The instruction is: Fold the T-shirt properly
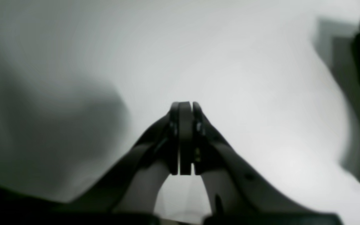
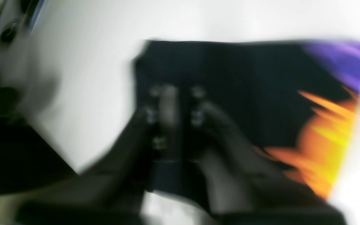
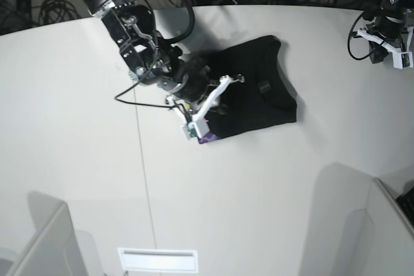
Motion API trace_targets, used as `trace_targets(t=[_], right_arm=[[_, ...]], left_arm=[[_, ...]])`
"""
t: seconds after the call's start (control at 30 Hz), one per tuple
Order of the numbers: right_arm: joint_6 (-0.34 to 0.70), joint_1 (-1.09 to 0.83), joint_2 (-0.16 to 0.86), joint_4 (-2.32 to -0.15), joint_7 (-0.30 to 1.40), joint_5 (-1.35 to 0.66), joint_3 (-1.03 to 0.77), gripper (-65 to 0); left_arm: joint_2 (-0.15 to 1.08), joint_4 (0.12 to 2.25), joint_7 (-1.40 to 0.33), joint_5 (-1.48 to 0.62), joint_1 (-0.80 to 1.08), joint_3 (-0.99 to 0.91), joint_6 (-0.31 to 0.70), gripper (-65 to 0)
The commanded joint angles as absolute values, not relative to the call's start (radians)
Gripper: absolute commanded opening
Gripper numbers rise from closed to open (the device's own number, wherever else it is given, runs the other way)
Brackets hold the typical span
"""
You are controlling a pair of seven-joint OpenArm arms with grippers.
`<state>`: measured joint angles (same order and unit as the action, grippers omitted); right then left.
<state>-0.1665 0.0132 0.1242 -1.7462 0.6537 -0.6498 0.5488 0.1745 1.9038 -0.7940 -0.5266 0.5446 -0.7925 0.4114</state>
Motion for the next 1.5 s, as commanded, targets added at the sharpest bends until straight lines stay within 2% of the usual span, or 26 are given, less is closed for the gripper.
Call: trace_targets(t=[0.0,0.17,0.43,0.67,0.8,1.0,1.03,1.1,1.17,1.47], right_arm=[[-0.156,0.024,0.116,-1.765,0.621,-0.659,0.522,-65.0],[-0.156,0.001,0.139,-1.765,0.621,-0.659,0.476,-65.0],[-0.156,-0.042,0.232,-1.811,0.616,-0.656,0.466,-65.0],[-0.156,-0.125,0.255,-1.890,0.621,-0.657,0.257,-65.0],[-0.156,-0.148,0.282,-1.890,0.621,-0.657,0.242,-65.0],[-0.156,-0.168,0.286,-1.890,0.621,-0.657,0.242,-65.0],[-0.156,-0.168,0.286,-1.890,0.621,-0.657,0.240,-65.0],[-0.156,-0.170,0.286,-1.890,0.621,-0.657,0.242,-65.0],[-0.156,-0.170,0.286,-1.890,0.621,-0.657,0.246,-65.0],[-0.156,-0.171,0.288,-1.890,0.621,-0.657,0.248,-65.0]], left_arm=[[0.183,1.931,-0.777,-0.535,0.547,-0.766,0.417,-65.0],[0.173,1.940,-0.805,-0.526,0.504,-0.619,0.414,-65.0],[0.091,1.974,-0.877,-0.535,0.484,-0.579,0.414,-65.0],[0.067,1.966,-0.881,-0.538,0.449,-0.572,0.421,-65.0],[0.099,1.948,-0.881,-0.728,0.458,-0.576,0.458,-65.0],[0.160,1.827,-0.880,-0.923,0.420,-0.575,0.469,-21.7],[0.160,1.805,-0.880,-0.938,0.409,-0.573,0.469,-15.5],[0.159,1.767,-0.880,-0.951,0.395,-0.572,0.469,-6.9],[0.156,1.735,-0.881,-0.954,0.367,-0.570,0.472,-4.3],[0.134,1.612,-0.877,-0.949,0.278,-0.433,0.469,-4.1]])
